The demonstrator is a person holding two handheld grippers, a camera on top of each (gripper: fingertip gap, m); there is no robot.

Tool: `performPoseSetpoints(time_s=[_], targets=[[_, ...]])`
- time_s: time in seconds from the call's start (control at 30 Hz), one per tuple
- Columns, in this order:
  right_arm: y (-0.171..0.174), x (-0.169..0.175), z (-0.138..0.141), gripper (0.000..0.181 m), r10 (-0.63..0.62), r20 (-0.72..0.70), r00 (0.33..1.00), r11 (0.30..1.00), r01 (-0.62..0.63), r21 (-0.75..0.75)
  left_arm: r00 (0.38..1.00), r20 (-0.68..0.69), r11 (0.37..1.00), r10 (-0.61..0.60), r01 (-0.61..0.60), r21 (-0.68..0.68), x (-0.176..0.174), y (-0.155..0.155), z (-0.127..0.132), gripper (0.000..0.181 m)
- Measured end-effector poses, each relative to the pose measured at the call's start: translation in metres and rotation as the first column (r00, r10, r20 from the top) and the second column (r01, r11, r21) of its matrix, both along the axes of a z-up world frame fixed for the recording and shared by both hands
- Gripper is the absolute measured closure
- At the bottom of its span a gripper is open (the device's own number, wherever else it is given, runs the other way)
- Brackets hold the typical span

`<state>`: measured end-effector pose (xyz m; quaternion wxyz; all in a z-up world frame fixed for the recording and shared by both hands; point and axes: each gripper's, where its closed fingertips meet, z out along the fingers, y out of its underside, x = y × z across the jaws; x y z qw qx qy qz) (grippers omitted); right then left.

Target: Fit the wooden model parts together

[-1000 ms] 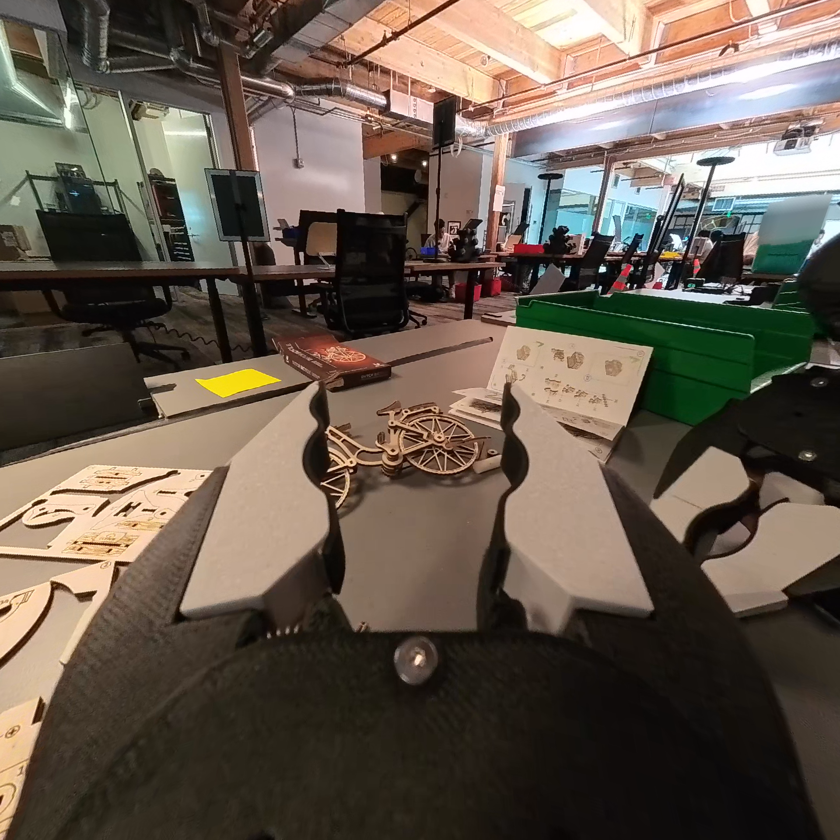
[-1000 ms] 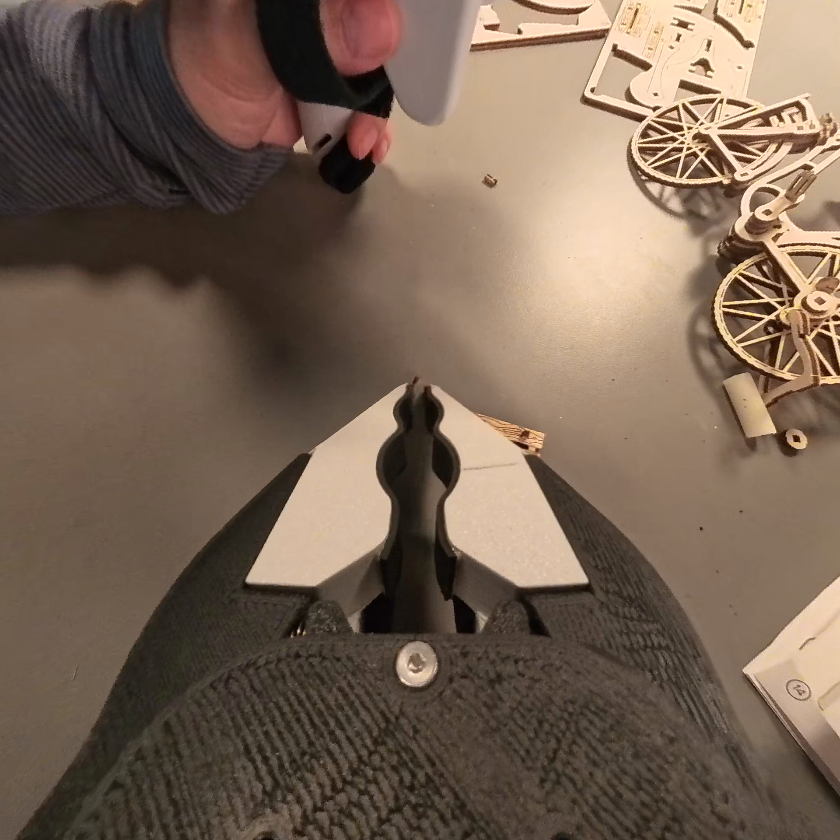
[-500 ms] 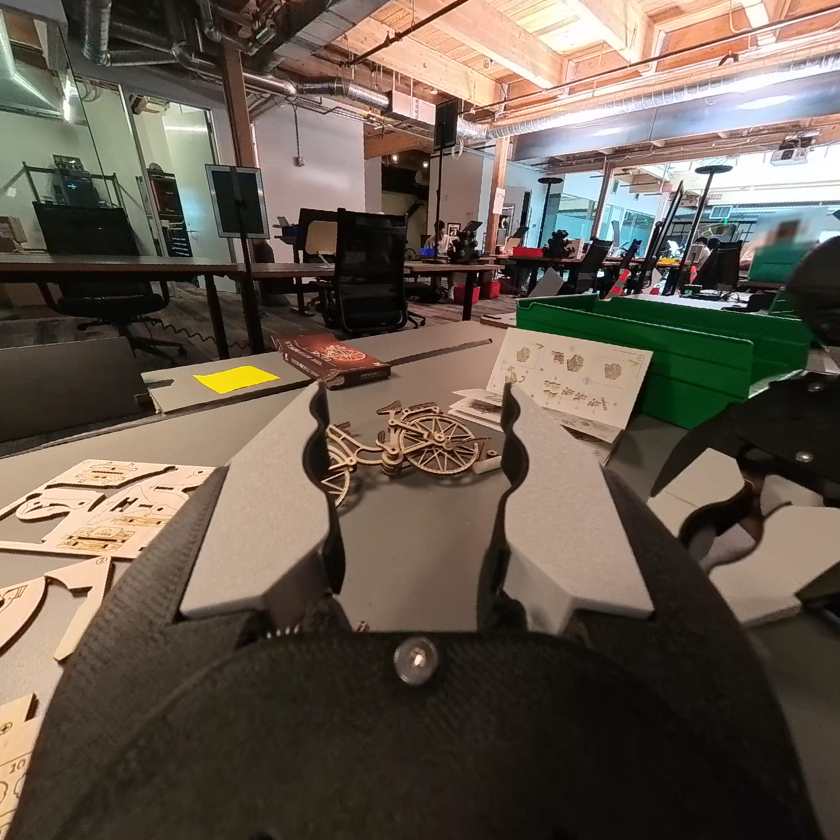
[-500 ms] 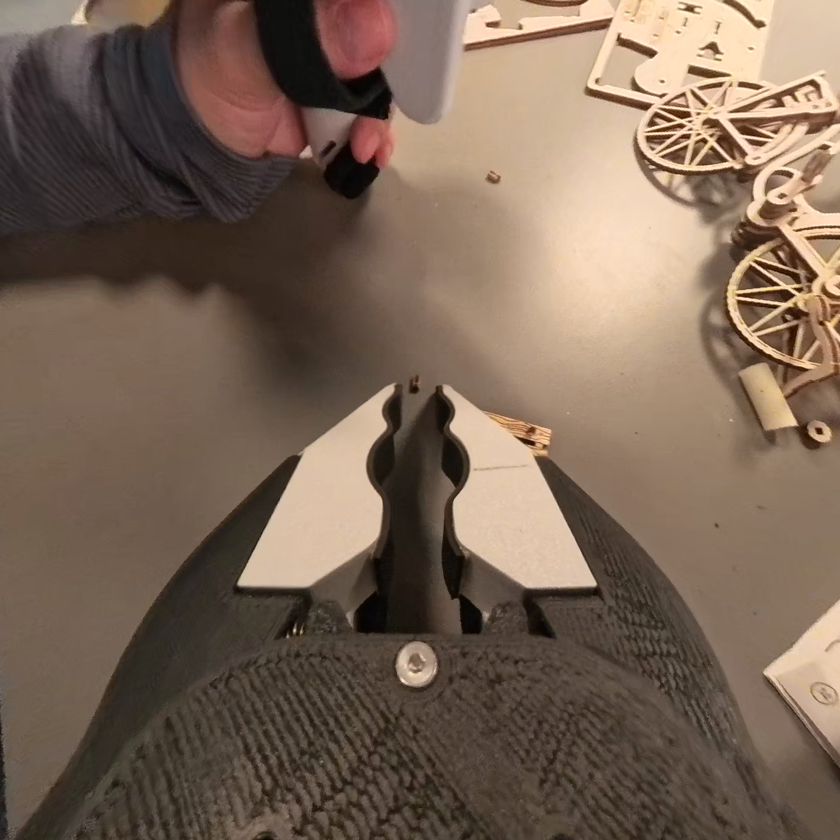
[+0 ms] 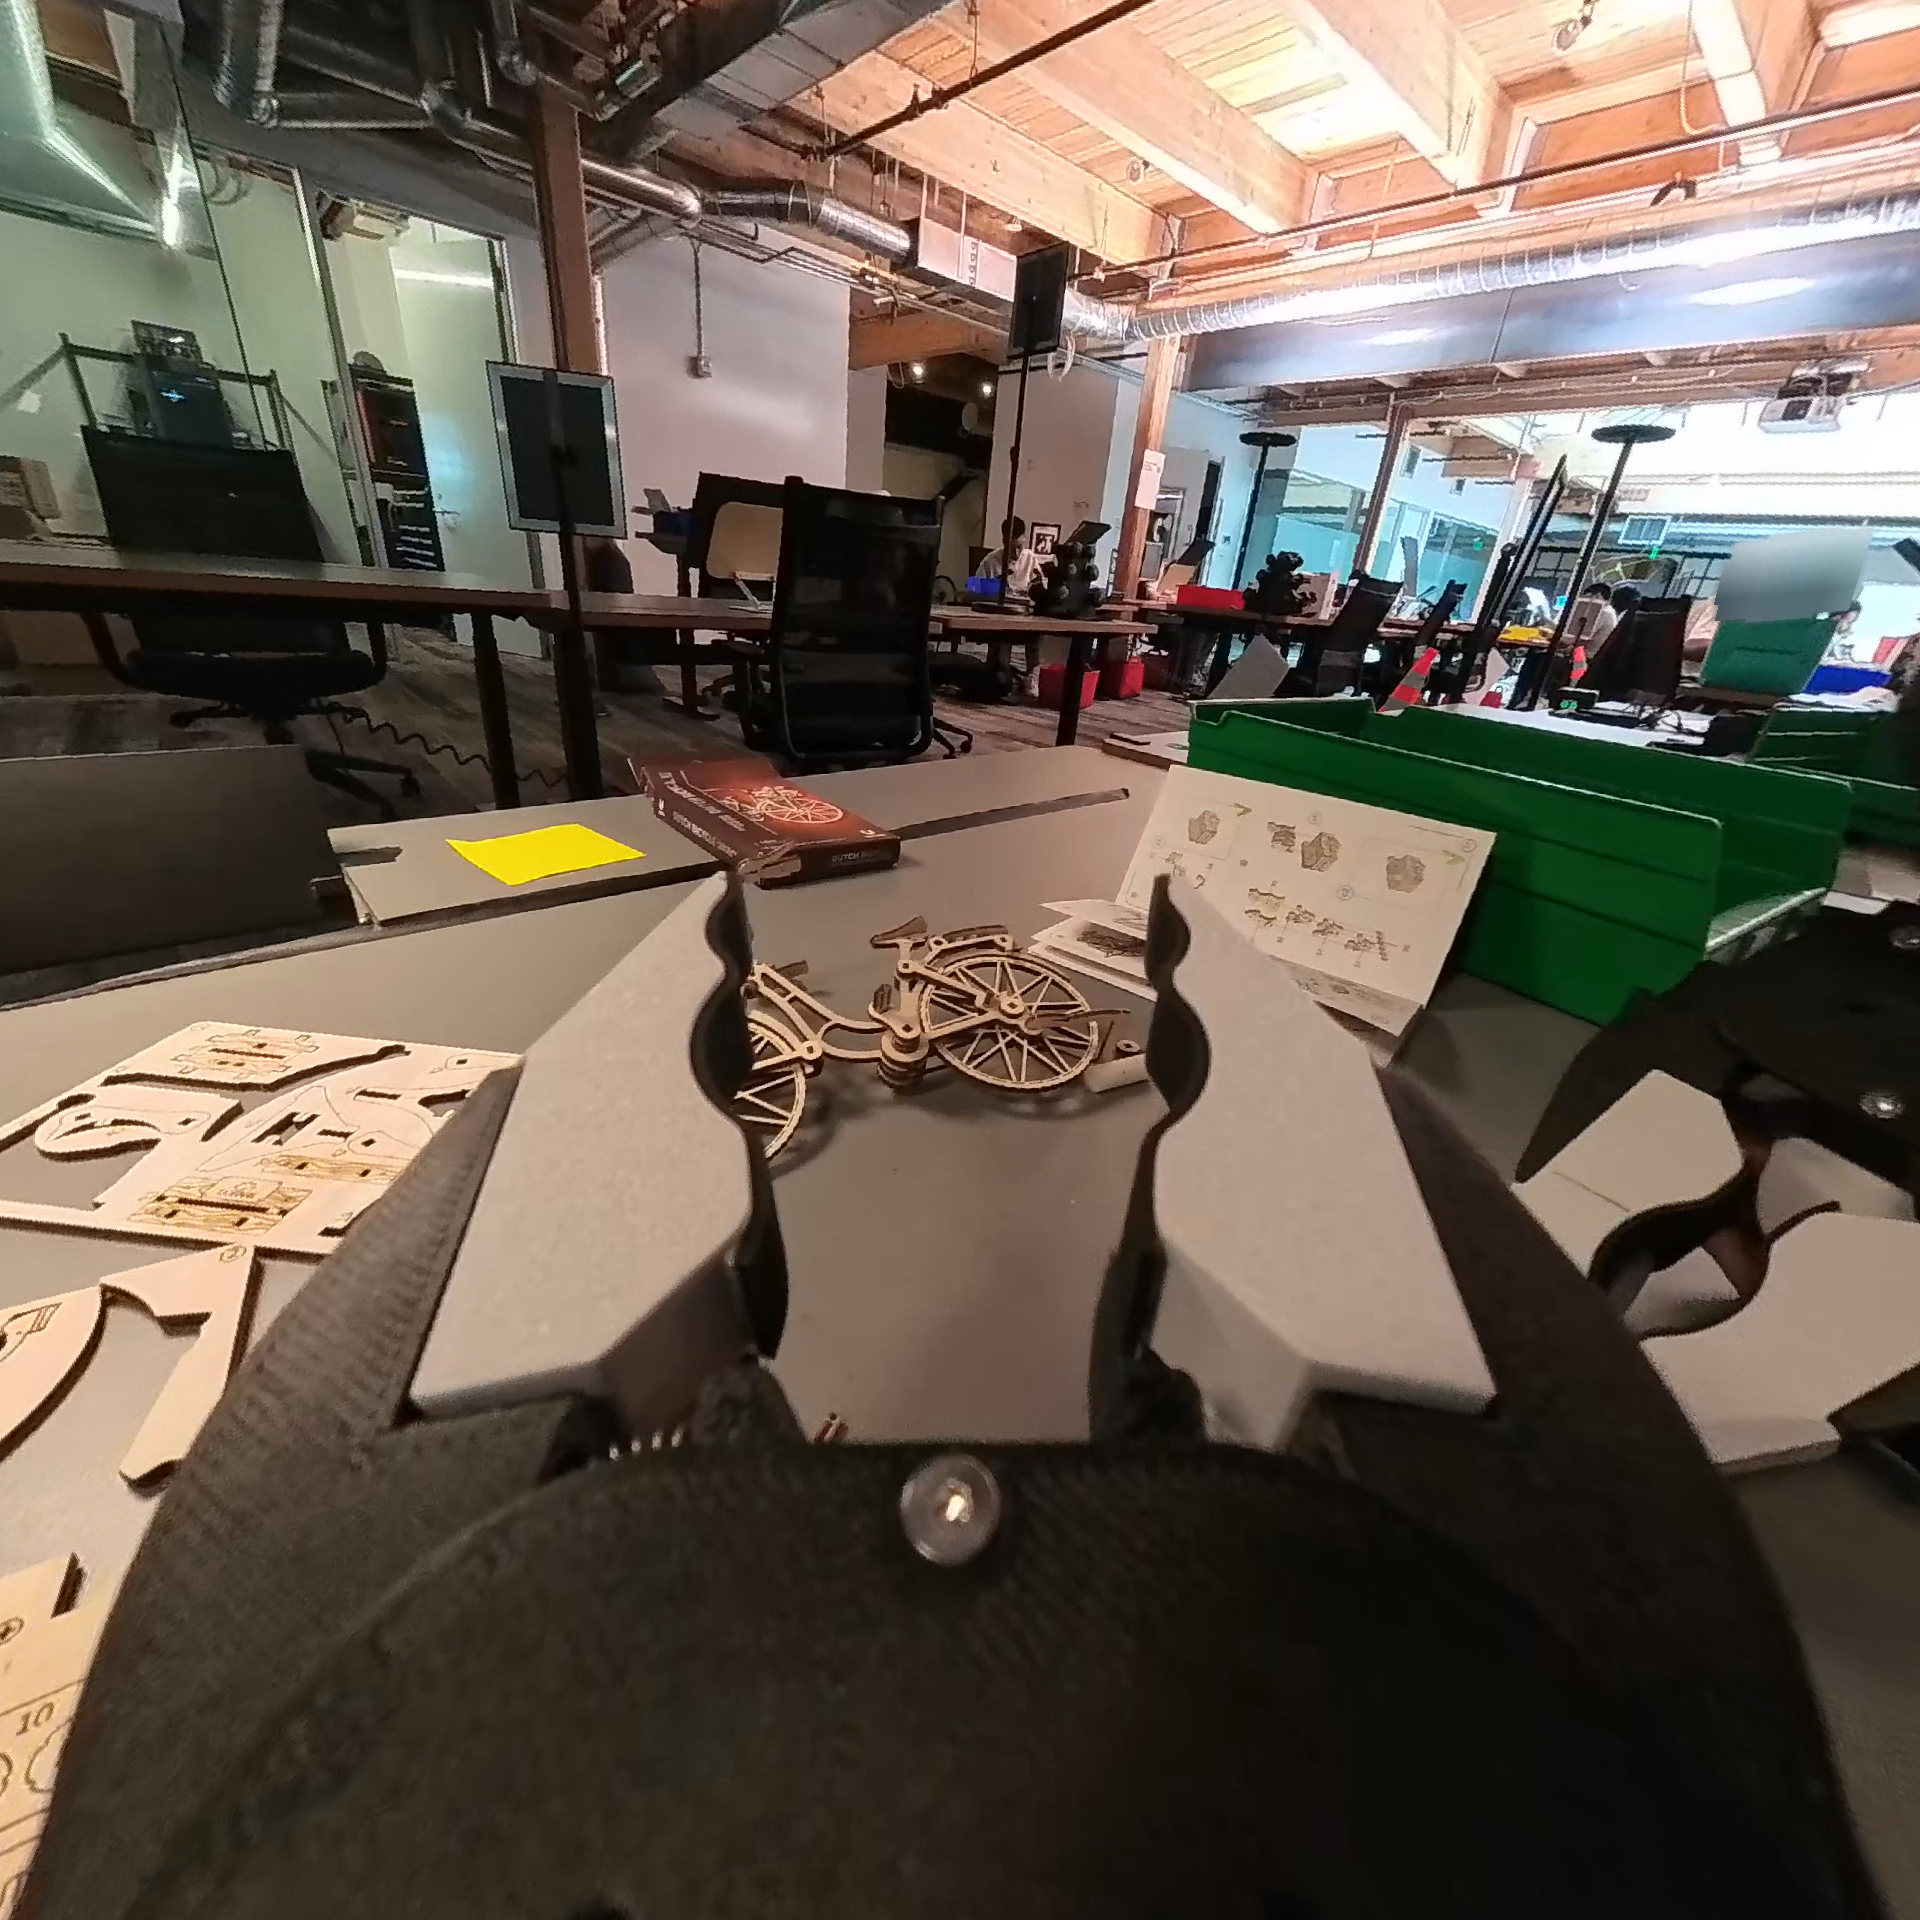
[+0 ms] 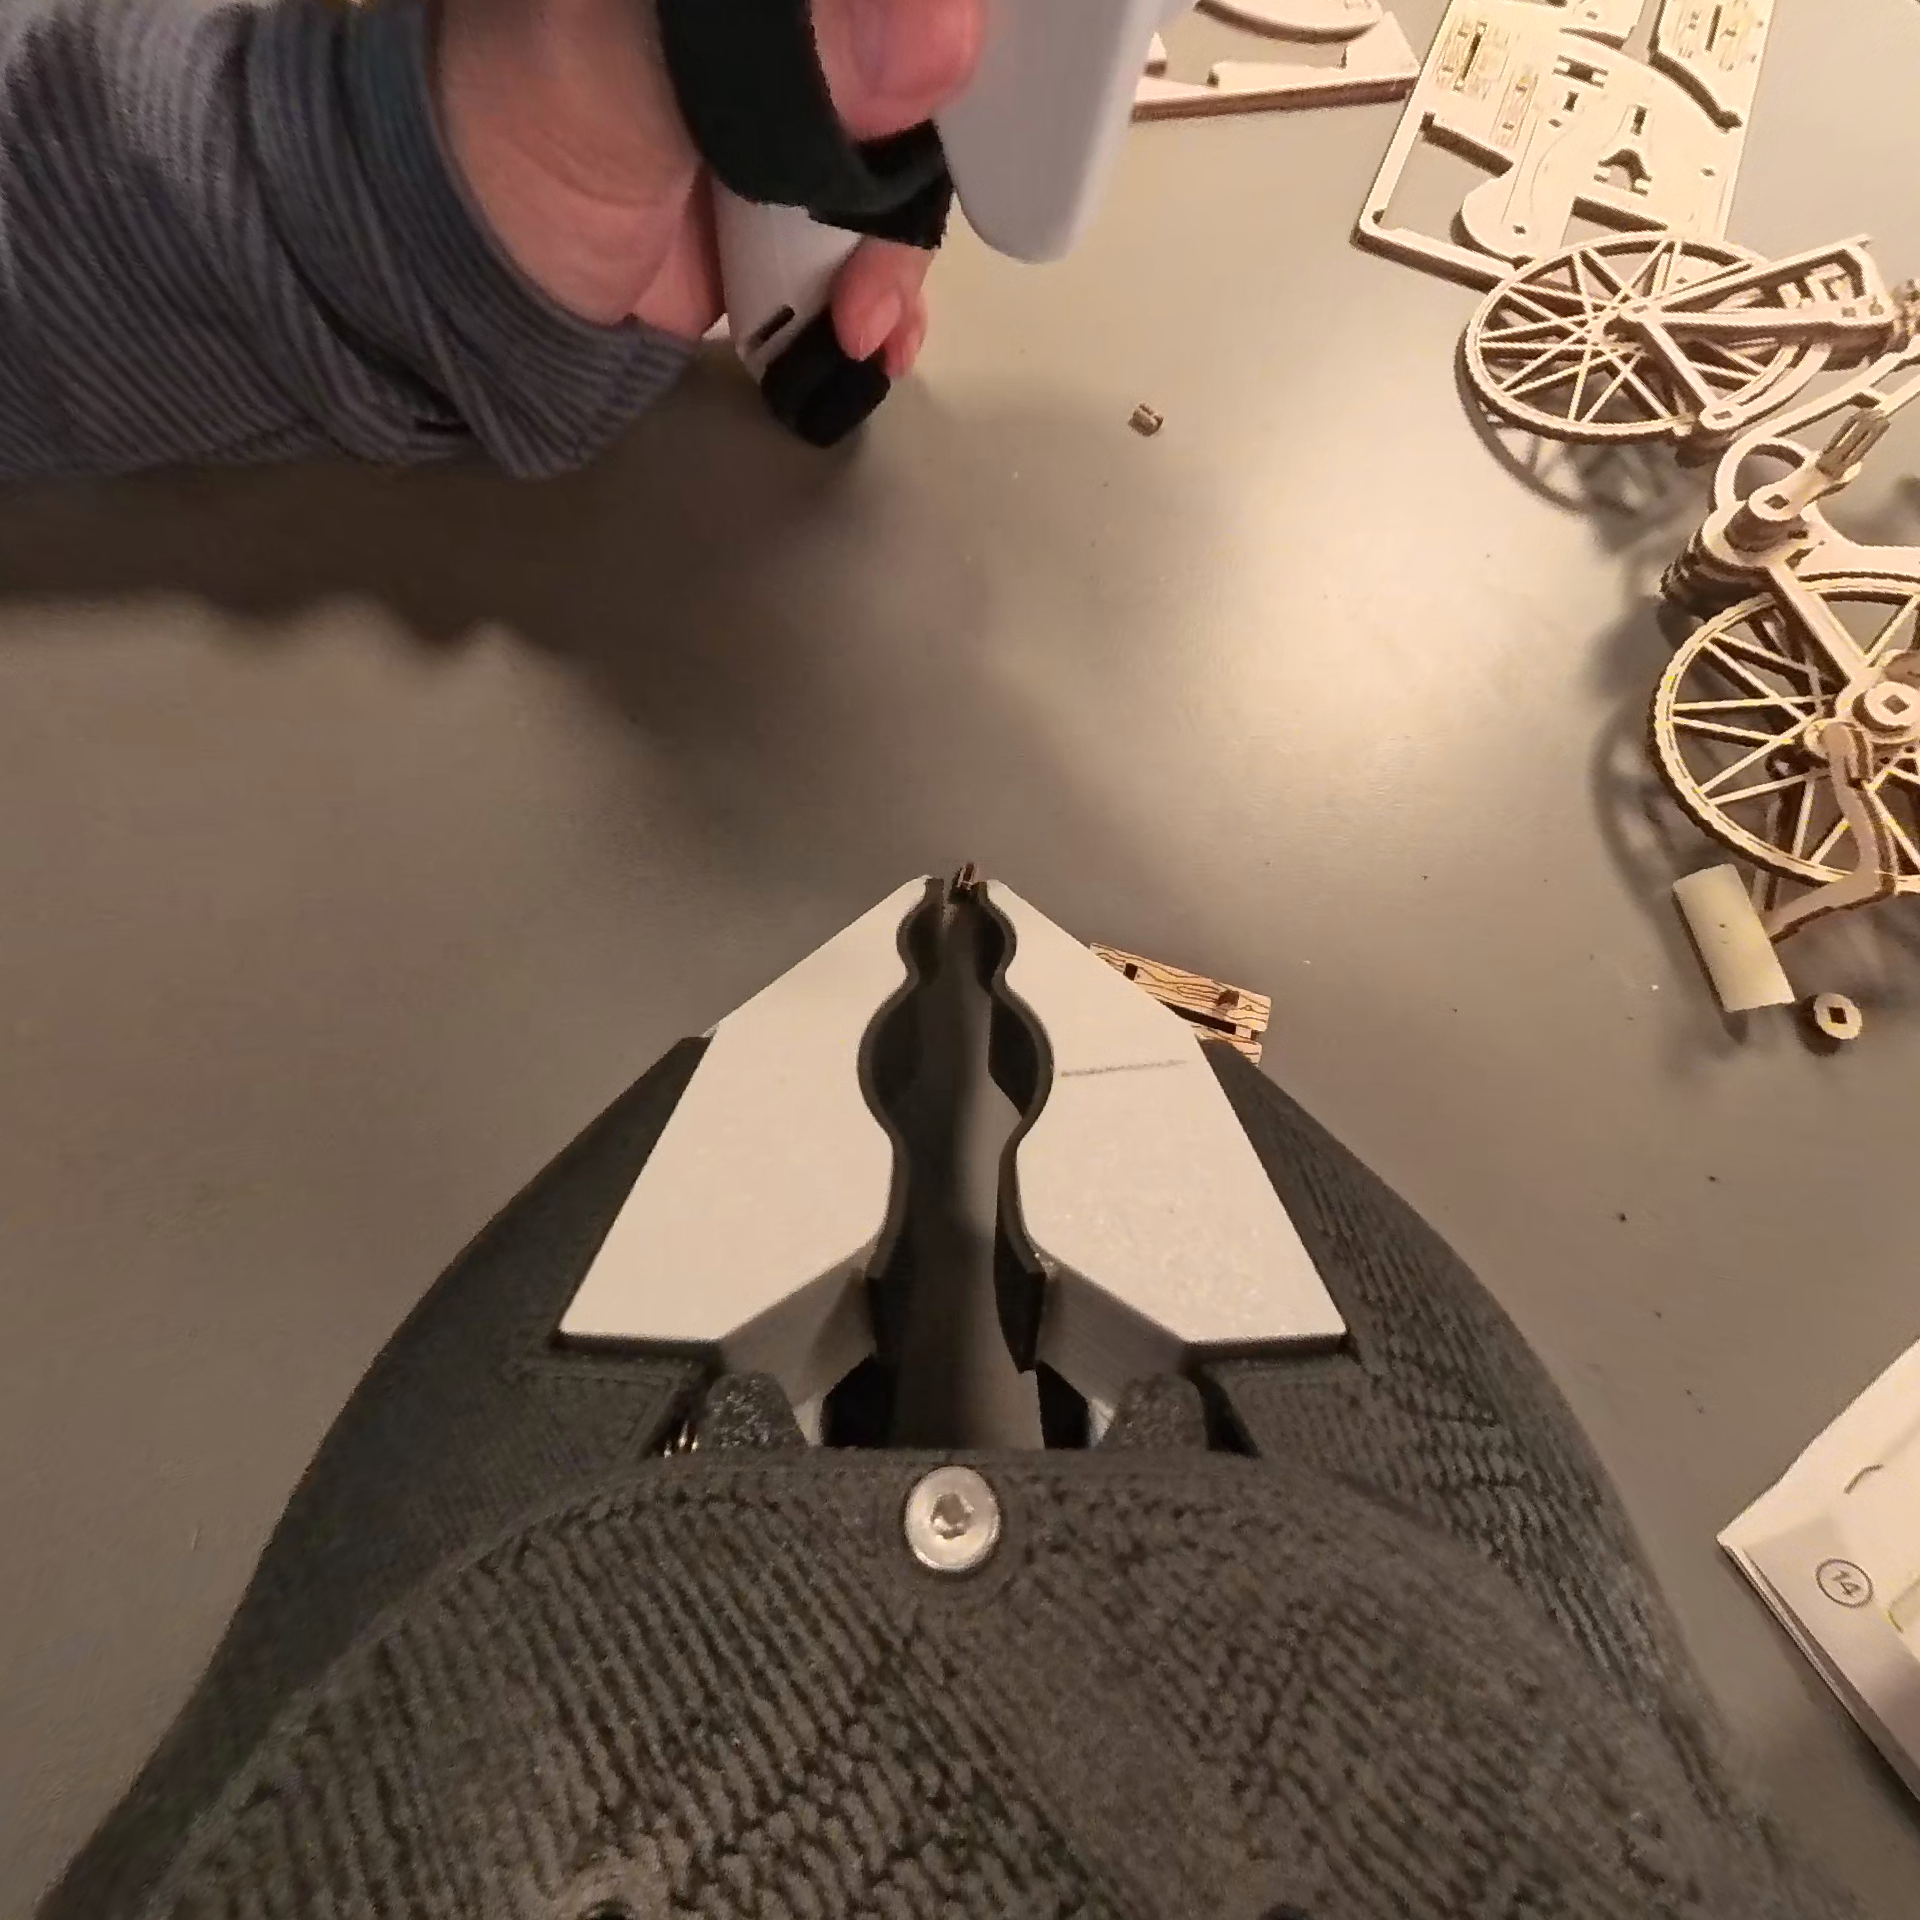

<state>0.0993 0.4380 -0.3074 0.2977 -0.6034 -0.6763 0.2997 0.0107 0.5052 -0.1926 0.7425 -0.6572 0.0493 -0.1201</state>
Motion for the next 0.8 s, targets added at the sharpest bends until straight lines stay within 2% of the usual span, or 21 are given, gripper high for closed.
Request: performPoseSetpoints(time_s=[0.37, 0.47, 0.5, 0.57, 0.67, 0.7, 0.73, 0.8], targets=[[0.002, -0.003, 0.000, 0.181, -0.017, -0.001, 1.000, 0.999, 0.017, 0.045, 1.000, 0.004, 1.000, -0.004, 0.004, -0.002, 0.000, 0.000, 0.000, 0.106], [0.014, -0.001, 0.005, 0.181, -0.002, -0.049, 0.999, 0.972, 0.014, 0.236, 0.999, 0.025, 0.999, -0.036, 0.037, -0.033, 0.003, -0.002, -0.002, 0.110], [0.020, 0.000, 0.012, 0.181, 0.008, -0.097, 0.995, 0.946, 0.024, 0.323, 0.996, 0.049, 0.995, -0.074, 0.077, -0.057, 0.007, -0.003, -0.004, 0.117], [0.031, 0.003, 0.027, 0.181, 0.036, -0.193, 0.980, 0.879, 0.061, 0.472, 0.965, 0.117, 0.963, -0.235, 0.247, -0.106, 0.025, -0.011, -0.006, 0.136], [0.037, 0.009, 0.050, 0.181, 0.121, -0.292, 0.949, 0.782, 0.090, 0.617, 0.829, 0.281, 0.812, -0.485, 0.545, -0.207, 0.056, -0.024, -0.017, 0.150], [0.038, 0.010, 0.053, 0.181, 0.144, -0.302, 0.942, 0.762, 0.089, 0.641, 0.797, 0.324, 0.774, -0.509, 0.589, -0.233, 0.061, -0.025, -0.021, 0.150], [0.039, 0.011, 0.051, 0.181, 0.155, -0.293, 0.943, 0.754, 0.079, 0.652, 0.794, 0.344, 0.764, -0.501, 0.593, -0.256, 0.061, -0.023, -0.026, 0.150], [0.039, 0.011, 0.044, 0.181, 0.169, -0.272, 0.947, 0.773, 0.044, 0.633, 0.822, 0.343, 0.781, -0.455, 0.554, -0.290, 0.057, -0.018, -0.034, 0.150]])
